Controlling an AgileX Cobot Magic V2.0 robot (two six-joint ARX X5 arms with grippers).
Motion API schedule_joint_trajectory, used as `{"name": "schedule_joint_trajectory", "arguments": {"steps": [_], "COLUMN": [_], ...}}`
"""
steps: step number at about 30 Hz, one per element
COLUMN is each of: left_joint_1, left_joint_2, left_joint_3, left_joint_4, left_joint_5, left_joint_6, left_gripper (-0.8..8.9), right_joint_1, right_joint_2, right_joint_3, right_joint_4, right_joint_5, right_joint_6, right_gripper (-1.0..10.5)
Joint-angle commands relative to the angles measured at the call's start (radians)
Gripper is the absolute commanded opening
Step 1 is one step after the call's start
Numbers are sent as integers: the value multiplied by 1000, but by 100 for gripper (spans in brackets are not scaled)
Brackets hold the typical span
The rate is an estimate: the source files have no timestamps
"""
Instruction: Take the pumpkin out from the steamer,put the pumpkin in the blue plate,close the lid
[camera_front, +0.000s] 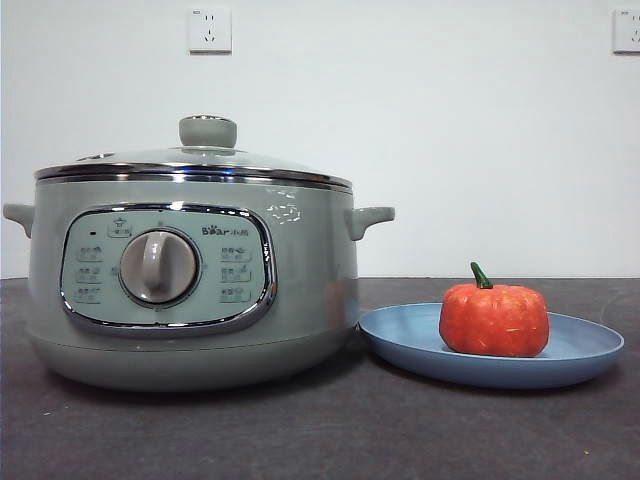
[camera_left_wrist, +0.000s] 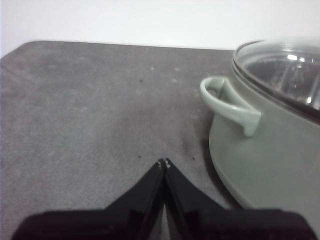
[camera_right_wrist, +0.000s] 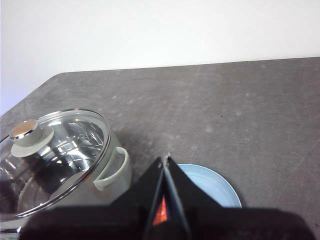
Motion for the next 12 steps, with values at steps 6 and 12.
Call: {"name": "schedule_joint_trajectory", "arguments": {"steps": [6,12], "left_joint_1": [4,4], "left_joint_2": [-4,-4], "left_joint_3": [-17,-17], "left_joint_4": [6,6], "left_joint_5": [-1,0], "left_joint_6": [-29,-29], "left_gripper": [-3,-3], "right_joint_1": [1,1], "right_joint_2": [0,0], "right_joint_3": [0,0], "right_joint_4": [-21,-20], "right_joint_5": [3,3], "right_joint_6": [10,10], "right_gripper": [-17,-17]}}
